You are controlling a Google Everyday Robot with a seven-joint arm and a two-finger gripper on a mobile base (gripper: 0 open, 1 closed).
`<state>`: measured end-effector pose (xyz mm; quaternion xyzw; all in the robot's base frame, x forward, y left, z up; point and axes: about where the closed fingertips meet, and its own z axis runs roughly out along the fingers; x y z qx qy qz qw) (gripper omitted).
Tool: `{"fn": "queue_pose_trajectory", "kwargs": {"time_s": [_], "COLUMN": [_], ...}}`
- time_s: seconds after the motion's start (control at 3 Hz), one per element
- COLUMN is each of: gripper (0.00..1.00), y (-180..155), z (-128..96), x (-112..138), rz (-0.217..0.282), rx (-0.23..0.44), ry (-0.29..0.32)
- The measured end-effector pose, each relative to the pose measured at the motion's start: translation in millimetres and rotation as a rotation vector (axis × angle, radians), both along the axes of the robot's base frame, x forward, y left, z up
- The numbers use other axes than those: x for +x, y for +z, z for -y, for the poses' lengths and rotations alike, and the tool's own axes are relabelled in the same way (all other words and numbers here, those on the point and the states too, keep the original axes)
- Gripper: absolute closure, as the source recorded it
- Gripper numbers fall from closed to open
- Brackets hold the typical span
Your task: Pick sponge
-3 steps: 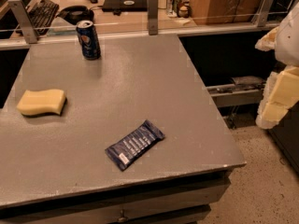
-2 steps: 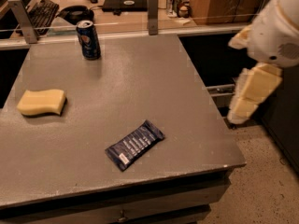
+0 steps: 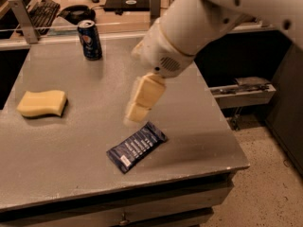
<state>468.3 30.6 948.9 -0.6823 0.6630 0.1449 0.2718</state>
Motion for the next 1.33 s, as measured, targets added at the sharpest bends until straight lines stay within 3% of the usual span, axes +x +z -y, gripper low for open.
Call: {"fn": "queue_pose_trajectory", "kwargs": {"time_s": [0.33, 0.67, 1.33], "gripper": [0.0, 0.0, 0.0], "y": [-19.7, -41.0, -60.7], "z": [-81.1, -145.3, -239.5], "x": [0.8, 2.9, 11.3], "rz": [-0.037, -0.051, -0.101], "rx": [0.114, 0.195, 0.315], "ry": [0.061, 0.093, 0.107]}}
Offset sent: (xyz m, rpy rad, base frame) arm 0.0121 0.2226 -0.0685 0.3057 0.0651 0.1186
